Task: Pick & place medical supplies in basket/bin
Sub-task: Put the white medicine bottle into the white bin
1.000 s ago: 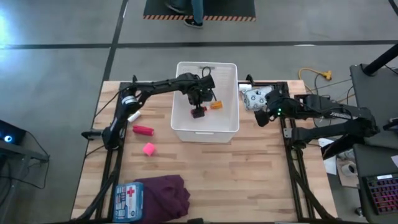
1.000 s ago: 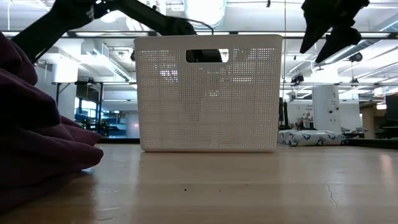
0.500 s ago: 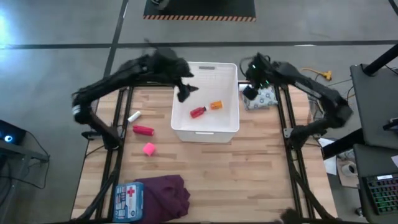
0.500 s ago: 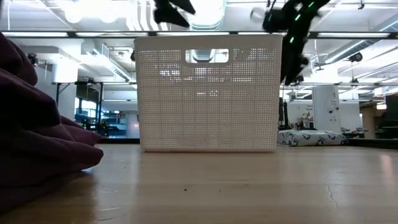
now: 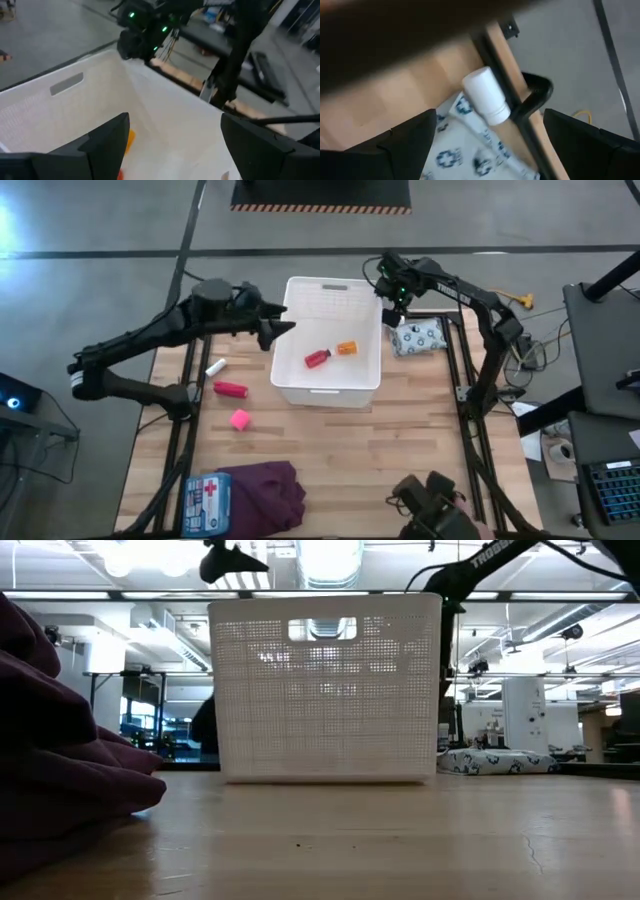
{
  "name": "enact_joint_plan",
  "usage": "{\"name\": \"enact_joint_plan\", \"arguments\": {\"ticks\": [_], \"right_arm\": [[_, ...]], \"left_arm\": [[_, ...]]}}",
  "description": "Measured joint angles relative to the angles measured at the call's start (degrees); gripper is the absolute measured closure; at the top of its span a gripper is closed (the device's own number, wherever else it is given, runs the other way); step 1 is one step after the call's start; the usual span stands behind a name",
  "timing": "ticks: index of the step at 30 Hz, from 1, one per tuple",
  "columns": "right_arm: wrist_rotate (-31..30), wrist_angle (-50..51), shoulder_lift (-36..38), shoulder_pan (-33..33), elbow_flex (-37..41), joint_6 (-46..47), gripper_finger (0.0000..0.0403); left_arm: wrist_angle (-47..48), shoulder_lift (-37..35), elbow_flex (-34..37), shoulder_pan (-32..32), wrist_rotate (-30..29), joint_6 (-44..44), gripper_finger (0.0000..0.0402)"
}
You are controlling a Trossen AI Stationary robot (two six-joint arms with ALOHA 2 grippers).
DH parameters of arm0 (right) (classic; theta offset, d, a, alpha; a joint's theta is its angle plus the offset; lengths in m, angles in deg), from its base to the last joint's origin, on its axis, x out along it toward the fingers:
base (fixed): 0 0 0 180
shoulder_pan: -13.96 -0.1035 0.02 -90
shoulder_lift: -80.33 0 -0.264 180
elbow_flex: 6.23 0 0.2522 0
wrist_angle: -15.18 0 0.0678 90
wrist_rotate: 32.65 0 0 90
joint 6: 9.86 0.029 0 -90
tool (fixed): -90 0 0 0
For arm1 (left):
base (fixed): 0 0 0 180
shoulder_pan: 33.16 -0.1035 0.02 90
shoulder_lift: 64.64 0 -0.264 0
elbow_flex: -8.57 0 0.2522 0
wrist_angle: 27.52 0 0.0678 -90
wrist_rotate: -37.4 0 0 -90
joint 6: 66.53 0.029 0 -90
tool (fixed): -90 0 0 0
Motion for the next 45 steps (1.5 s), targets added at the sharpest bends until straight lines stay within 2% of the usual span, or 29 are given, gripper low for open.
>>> {"name": "enact_joint_plan", "arguments": {"ticks": [3, 8, 13, 20, 24, 29, 31, 34, 39, 45], "right_arm": [[0.15, -0.85, -0.83, 1.07, -0.3, -1.97, 0.0044], [5.65, -2.28, 2.85, 2.16, 0.49, 2.52, 0.0051], [6.63, -4.64, 10.81, 1.41, 0.1, 2.54, 0.007], [5.98, -4.28, 14.4, 4.74, 3.69, 5.01, 0.007], [6.59, -4.12, 12.48, 6.49, 9.42, 2.81, 0.007], [7.0, -10.0, 7.49, 5.24, 12.92, 3.14, 0.0076], [6.5, -11.01, 4.94, 4.73, 12.5, 3.22, 0.0076], [2.61, -10.52, 0.73, 4.75, 11.24, 3.42, 0.0076], [4.95, -7.93, -3.19, 4.61, 9.91, 2.49, 0.0076], [4.16, -8.75, -6.17, 2.94, 7.19, -0.16, 0.0076]], "left_arm": [[-0.71, -1.47, 1.25, -0.02, -0.17, -0.75, 0.0106], [-0.59, -2.01, 1.3, -0.02, -0.23, -0.97, 0.0106], [-0.74, -1.18, 0.82, -0.07, -0.96, 0.5, 0.0106], [-2.21, 0.58, 0.53, -0.11, -1.63, 1.87, 0.0106], [-2.41, 1.16, 0.0, -0.11, -1.49, 1.88, 0.0106], [-2.28, 1.2, 0.0, -0.11, -1.49, 1.87, 0.0106], [-2.28, 1.19, 0.0, -0.11, -1.5, 1.87, 0.0106], [-2.25, 1.18, 0.0, -0.11, -1.49, 1.4, 0.0106], [-2.23, 1.15, 0.02, -0.11, -1.5, 0.4, 0.0106], [-2.24, 1.13, 0.02, -0.31, -1.56, 0.36, 0.0106]]}}
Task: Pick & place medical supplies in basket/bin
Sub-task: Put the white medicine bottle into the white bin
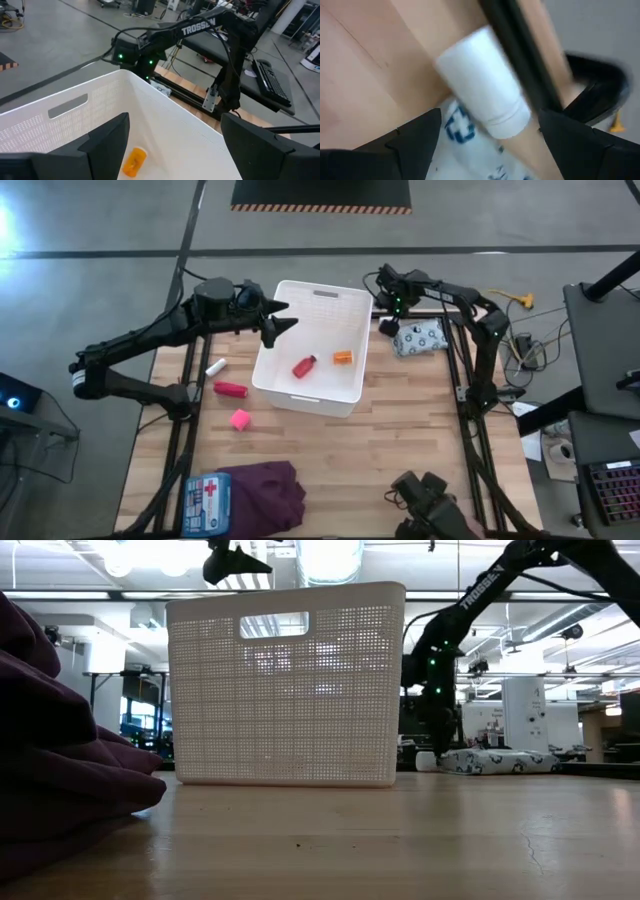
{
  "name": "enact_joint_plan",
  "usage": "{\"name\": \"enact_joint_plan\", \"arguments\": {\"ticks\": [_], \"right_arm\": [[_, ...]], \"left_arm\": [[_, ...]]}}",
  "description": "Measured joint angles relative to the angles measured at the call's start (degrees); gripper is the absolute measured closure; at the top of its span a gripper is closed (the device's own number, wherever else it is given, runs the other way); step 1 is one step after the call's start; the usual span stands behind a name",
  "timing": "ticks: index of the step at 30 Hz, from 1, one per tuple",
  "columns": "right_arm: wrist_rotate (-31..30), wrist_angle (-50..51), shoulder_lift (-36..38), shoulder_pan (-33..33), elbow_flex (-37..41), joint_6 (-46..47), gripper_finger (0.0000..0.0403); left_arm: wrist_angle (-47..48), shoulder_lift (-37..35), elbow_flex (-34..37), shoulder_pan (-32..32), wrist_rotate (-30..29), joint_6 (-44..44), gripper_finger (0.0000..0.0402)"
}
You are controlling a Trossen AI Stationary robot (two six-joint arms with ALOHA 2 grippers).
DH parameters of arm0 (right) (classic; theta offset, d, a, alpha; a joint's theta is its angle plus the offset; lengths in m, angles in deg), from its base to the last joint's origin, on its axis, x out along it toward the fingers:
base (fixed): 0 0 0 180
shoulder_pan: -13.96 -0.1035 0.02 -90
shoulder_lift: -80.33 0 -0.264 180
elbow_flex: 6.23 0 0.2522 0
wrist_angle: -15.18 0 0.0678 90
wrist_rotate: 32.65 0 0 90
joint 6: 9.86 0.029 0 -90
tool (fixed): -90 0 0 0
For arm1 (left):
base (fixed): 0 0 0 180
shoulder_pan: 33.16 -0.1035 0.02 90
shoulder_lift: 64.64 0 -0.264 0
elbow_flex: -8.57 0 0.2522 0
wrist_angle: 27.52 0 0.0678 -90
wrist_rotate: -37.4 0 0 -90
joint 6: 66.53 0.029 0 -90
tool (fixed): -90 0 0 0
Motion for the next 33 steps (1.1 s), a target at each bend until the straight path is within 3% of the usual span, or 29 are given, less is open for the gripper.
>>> {"name": "enact_joint_plan", "arguments": {"ticks": [11, 25, 33], "right_arm": [[1.89, -0.23, -2.66, -1.89, -2.68, -2.4, 0.0076], [1.72, 0.75, -2.9, -2.65, 2.9, -0.84, 0.0078], [2.86, -1.56, -2.55, -2.92, 3.24, 1.54, 0.0145]], "left_arm": [[0.0, -0.02, 0.02, -1.65, -0.15, -0.02, 0.0106], [0.0, -0.02, 0.04, -2.9, -0.13, 0.18, 0.0106], [0.05, -0.02, 0.04, -2.93, -0.13, 1.27, 0.0106]]}}
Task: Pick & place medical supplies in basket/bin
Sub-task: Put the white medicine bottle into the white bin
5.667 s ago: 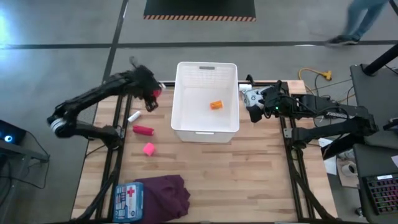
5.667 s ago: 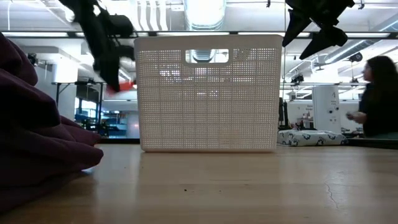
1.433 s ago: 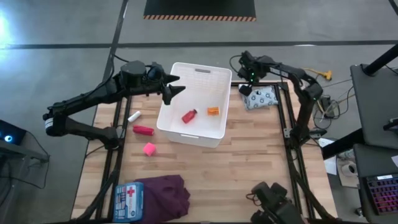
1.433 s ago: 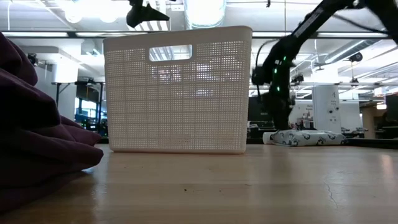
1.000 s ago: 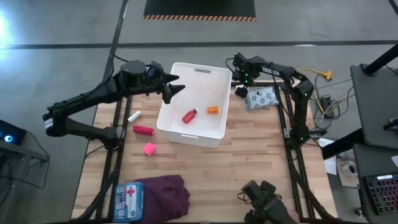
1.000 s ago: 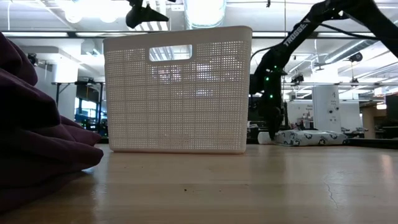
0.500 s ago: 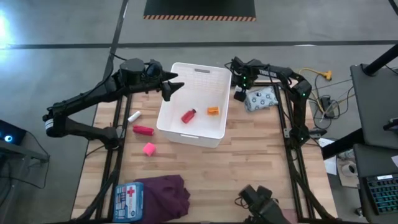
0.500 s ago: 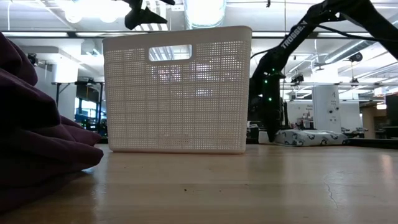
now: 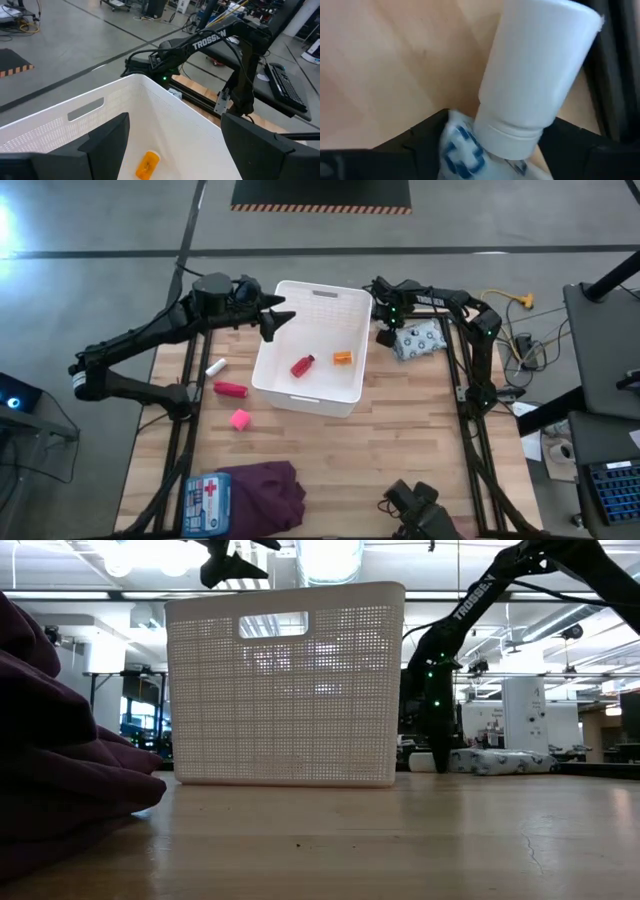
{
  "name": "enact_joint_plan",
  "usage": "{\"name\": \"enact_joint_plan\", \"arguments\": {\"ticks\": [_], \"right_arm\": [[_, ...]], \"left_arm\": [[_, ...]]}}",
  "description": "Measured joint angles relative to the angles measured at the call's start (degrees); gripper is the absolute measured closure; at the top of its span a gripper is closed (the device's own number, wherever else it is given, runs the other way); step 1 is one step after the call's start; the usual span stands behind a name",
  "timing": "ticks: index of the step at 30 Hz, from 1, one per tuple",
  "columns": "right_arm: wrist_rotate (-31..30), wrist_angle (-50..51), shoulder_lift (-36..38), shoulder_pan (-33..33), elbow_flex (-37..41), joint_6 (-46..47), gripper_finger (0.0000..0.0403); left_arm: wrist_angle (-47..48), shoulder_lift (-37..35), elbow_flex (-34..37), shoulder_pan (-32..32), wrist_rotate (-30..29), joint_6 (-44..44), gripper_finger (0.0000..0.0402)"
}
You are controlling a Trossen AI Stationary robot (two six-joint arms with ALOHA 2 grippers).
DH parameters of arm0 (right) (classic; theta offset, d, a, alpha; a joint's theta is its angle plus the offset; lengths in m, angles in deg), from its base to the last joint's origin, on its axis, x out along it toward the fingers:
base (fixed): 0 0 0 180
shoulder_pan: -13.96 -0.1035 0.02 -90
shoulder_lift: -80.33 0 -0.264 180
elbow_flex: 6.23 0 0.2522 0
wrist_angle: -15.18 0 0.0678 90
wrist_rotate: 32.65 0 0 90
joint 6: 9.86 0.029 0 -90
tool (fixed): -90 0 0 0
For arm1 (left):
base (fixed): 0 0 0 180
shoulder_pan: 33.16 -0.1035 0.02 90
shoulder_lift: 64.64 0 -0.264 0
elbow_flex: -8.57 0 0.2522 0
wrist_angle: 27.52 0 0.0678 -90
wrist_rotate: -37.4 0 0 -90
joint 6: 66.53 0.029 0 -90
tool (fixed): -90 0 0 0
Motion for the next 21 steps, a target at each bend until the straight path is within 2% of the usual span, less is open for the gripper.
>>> {"name": "enact_joint_plan", "arguments": {"ticks": [6, 21], "right_arm": [[0.72, -1.6, 0.28, -0.08, -3.46, 3.39, 0.0166], [2.13, -5.25, -0.48, -2.07, -3.45, -0.37, 0.0122]], "left_arm": [[0.59, 0.02, 0.0, 0.0, 0.0, 0.01, 0.0106], [1.68, -0.04, 0.02, 0.0, 0.22, 0.02, 0.0106]]}}
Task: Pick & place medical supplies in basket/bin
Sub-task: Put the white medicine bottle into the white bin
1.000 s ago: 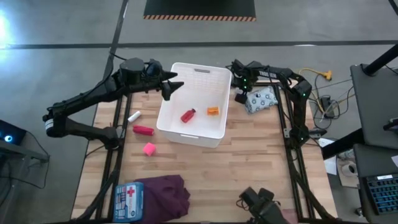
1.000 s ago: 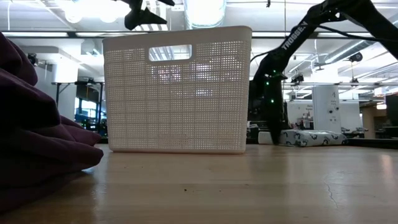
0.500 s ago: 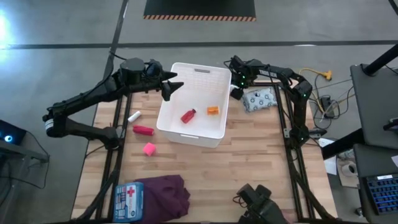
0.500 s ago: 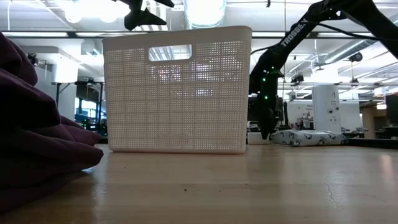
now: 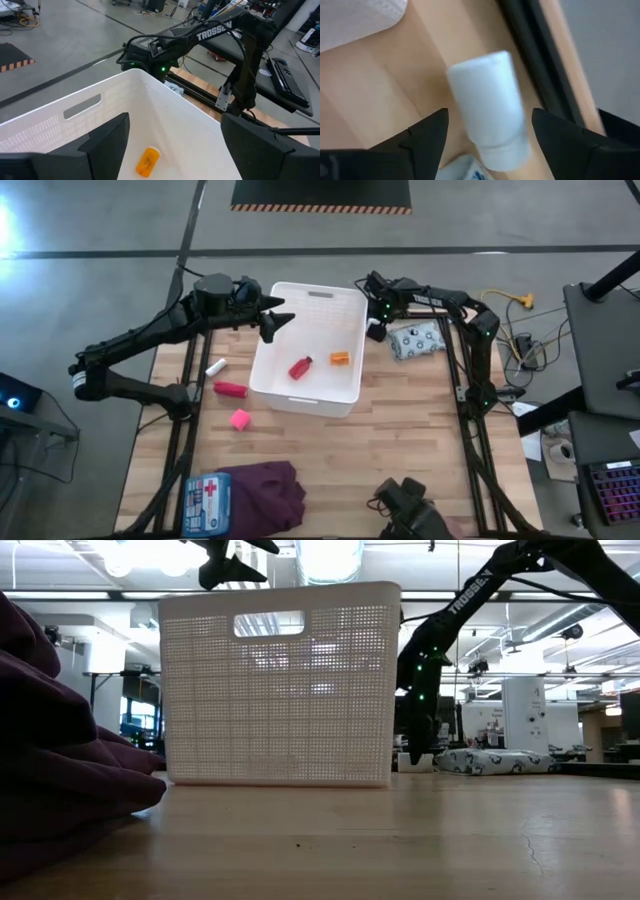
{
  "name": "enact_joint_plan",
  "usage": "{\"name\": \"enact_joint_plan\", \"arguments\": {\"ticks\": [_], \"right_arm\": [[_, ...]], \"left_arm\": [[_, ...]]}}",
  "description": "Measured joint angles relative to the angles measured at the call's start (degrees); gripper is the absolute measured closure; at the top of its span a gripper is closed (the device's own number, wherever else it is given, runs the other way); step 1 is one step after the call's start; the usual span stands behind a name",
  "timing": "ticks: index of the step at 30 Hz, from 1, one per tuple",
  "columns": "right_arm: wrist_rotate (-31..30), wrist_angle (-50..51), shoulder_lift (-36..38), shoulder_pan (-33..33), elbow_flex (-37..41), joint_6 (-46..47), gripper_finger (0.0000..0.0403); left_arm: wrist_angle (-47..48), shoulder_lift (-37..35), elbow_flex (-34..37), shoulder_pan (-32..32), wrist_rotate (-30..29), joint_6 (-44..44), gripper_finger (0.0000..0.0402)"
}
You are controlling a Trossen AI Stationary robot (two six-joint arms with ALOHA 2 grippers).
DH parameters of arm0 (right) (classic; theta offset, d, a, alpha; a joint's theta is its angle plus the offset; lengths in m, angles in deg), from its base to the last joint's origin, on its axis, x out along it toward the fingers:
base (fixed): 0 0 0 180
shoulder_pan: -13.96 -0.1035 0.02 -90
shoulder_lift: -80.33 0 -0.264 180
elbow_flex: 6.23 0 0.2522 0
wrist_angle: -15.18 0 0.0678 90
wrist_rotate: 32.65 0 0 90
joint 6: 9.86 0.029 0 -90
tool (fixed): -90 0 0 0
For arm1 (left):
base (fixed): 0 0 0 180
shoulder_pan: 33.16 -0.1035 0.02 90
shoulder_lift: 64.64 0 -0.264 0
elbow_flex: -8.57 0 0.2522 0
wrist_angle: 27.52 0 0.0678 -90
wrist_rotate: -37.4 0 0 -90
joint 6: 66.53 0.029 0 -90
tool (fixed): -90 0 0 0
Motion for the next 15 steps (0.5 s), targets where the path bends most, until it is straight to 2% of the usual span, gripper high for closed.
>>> {"name": "enact_joint_plan", "arguments": {"ticks": [8, 15], "right_arm": [[-2.18, 0.83, -2.48, -0.31, -0.02, 0.02, 0.0146], [-0.9, 1.14, -2.1, -0.18, -0.02, 0.6, 0.0228]], "left_arm": [[0.02, 0.0, 0.0, 0.0, 0.02, 0.0, 0.0106], [0.04, 0.0, 0.0, 0.0, 0.02, 0.0, 0.0106]]}}
